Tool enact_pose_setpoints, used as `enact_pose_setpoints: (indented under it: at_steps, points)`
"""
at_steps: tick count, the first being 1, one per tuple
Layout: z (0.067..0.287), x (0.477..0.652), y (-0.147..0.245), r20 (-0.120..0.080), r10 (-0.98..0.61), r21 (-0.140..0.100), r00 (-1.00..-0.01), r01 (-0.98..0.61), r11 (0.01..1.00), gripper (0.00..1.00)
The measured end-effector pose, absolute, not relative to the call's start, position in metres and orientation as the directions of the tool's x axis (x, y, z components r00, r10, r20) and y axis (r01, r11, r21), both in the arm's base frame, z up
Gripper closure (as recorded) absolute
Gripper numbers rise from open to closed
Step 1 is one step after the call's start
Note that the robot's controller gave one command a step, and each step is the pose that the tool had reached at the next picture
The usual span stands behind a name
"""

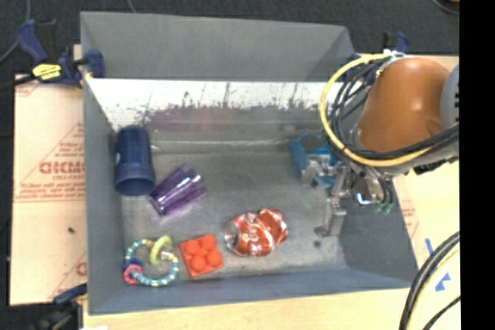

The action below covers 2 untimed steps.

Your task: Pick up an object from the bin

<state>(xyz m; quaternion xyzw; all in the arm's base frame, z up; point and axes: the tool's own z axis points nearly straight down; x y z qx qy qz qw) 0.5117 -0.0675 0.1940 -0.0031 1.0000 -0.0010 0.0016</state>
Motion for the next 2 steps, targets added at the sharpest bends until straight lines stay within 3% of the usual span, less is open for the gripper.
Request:
enact_pose_setpoints:
  at_steps: [1,2]
  points:
    - [0.111,0.487,-0.01,-0.01,-0.031,-0.001,-0.999,-0.031,1.0,0.0]
    - [0.085,0.491,-0.009,-0.004,-0.054,-0.003,-0.999,-0.054,0.999,0.0]
